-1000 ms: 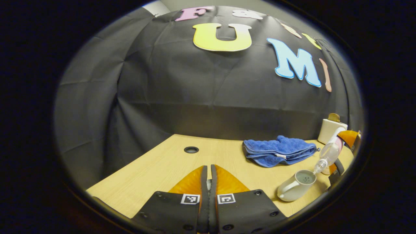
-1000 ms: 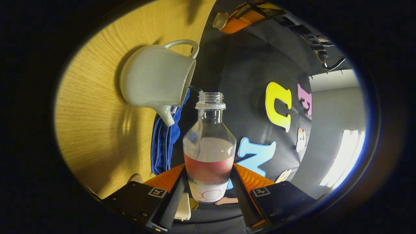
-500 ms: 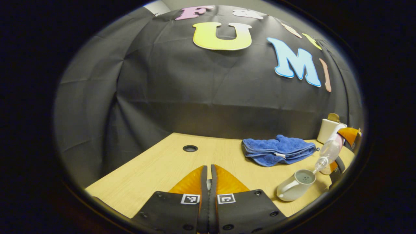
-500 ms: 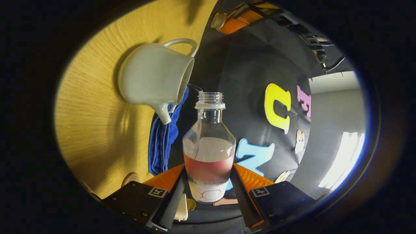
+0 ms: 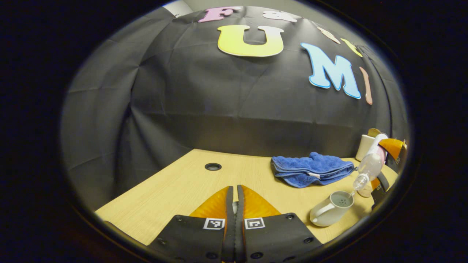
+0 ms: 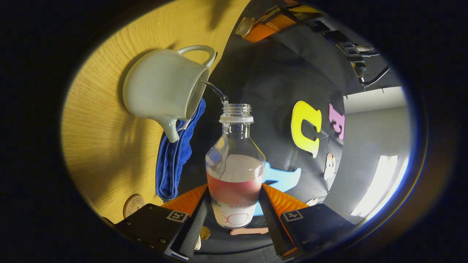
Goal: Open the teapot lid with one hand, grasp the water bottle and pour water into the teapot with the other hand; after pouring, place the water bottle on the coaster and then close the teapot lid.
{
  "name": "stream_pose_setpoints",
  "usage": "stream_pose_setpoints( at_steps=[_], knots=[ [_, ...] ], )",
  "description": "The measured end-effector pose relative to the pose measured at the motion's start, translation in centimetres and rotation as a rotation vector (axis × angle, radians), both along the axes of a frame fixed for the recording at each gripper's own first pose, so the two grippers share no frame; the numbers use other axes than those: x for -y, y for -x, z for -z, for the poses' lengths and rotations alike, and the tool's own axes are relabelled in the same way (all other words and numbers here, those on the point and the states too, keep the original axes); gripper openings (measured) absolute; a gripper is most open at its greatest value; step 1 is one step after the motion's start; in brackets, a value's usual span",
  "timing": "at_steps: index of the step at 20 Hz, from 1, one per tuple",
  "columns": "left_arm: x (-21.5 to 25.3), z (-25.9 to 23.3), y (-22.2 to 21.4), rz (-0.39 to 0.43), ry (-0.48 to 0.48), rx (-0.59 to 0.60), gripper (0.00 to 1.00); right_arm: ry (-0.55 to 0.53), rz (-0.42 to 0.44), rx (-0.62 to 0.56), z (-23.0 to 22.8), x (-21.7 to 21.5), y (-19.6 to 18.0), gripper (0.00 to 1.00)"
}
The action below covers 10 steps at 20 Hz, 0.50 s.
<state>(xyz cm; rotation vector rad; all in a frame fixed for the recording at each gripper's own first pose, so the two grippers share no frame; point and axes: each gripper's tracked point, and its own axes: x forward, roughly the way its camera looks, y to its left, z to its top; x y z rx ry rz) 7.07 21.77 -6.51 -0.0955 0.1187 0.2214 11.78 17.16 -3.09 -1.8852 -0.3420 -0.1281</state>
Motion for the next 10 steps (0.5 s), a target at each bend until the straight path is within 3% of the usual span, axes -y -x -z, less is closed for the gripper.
stream_pose_setpoints(
  at_steps=[10],
  knots=[
    [0.1,0.4,-0.1,0.009,0.004,-0.011,0.07,0.058,0.004,0.029,-1.6,0.6,-0.6,0.78]
  ],
)
